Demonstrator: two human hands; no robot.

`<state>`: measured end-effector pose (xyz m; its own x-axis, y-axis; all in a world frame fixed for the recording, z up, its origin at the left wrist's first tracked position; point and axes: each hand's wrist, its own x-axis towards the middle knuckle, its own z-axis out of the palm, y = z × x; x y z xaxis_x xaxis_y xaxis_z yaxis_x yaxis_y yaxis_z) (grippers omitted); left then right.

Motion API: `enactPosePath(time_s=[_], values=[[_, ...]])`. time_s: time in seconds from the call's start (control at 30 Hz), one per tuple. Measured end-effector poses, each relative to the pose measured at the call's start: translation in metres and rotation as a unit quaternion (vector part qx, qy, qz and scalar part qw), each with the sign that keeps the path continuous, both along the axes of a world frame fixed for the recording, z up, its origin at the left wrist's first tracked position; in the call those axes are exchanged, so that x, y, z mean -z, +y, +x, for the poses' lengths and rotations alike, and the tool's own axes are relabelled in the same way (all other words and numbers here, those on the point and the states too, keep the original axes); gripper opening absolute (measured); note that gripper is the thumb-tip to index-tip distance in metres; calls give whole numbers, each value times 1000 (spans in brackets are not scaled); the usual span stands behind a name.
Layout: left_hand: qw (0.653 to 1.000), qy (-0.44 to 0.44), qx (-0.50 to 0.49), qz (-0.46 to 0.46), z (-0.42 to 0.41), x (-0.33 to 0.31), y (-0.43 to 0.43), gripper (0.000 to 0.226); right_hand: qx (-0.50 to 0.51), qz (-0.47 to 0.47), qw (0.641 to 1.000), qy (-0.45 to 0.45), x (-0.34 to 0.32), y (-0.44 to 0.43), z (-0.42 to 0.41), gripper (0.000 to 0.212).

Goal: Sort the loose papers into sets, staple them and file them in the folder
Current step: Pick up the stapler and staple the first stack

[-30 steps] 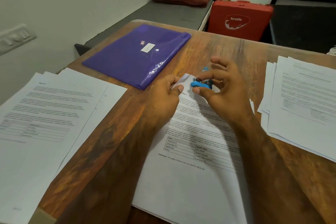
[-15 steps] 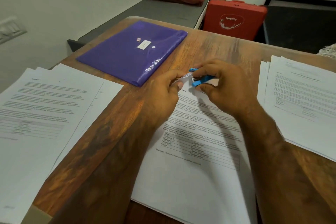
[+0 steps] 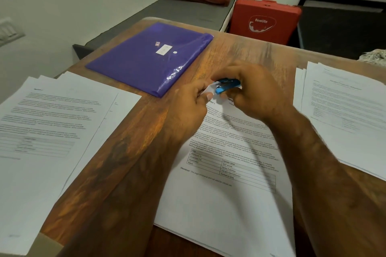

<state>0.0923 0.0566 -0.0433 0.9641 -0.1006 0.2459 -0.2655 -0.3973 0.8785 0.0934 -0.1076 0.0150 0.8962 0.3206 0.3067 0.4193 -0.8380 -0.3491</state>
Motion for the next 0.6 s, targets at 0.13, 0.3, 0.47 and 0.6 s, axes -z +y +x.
enactPosePath(time_s=[0.13, 0.3, 0.47, 0.6], values=[[1000, 9, -13, 11, -1, -2, -2, 15, -6, -22, 999, 26, -4, -1, 3, 47], [999, 3, -25, 29, 1, 0, -2, 16, -17, -21, 998, 53, -10, -3, 6, 41], [998, -6, -30, 46, 1, 0, -3, 15, -11, -44, 996, 80, -12, 0, 9, 44], [998, -7, -25, 54, 2, 2, -2, 14, -8, -42, 996, 82, -13, -1, 9, 44]])
